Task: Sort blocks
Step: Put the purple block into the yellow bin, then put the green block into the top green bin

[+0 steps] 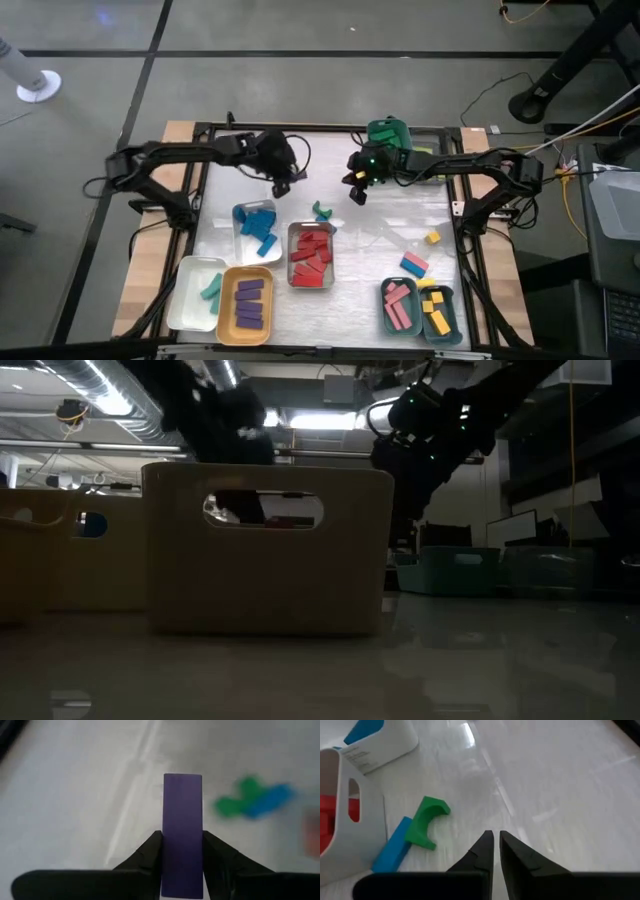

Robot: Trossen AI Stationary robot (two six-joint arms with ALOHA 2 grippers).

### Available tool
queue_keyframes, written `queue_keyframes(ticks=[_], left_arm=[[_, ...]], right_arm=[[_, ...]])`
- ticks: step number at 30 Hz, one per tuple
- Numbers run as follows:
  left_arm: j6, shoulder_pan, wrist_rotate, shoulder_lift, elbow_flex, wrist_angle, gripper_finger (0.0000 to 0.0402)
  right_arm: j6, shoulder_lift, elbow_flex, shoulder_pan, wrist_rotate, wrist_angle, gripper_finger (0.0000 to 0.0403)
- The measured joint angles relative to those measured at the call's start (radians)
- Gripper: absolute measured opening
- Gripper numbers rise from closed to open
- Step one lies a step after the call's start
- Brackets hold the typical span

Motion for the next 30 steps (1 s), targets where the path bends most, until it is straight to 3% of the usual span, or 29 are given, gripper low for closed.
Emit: queue_keyframes(ticks=[6,11,18,21,26,30], left_arm=[[-0.111,-0.122,0.19,-0.182,0.001,-0.165,0.0086],[-0.243,-0.324,0.259,-0.274,-0.011,-0.29,0.0086],[-0.54,-0.679,0.256,-0.28,-0.08,-0.273,0.0086],[-0.716,-0.794,0.203,-0.266,-0.099,-0.264,0.0101],[-1.058,-0.906,0.1,-0.25,-0.124,-0.209,0.0164],[-1.17,-0.948,0.066,-0.246,-0.138,-0.191,0.0185]], right_arm=[[-0.013,0.0,0.0,0.0,0.0,0.059,0.0033],[-0.018,0.0,0.0,0.0,-0.027,0.075,0.0033],[-0.019,0.0,0.0,0.0,-0.072,0.074,0.0033],[-0.05,0.0,0.0,0.0,-0.096,0.08,0.0033],[-0.064,0.0,0.0,0.0,-0.155,0.104,0.0033],[-0.059,0.0,0.0,0.0,-0.157,0.103,0.0033]])
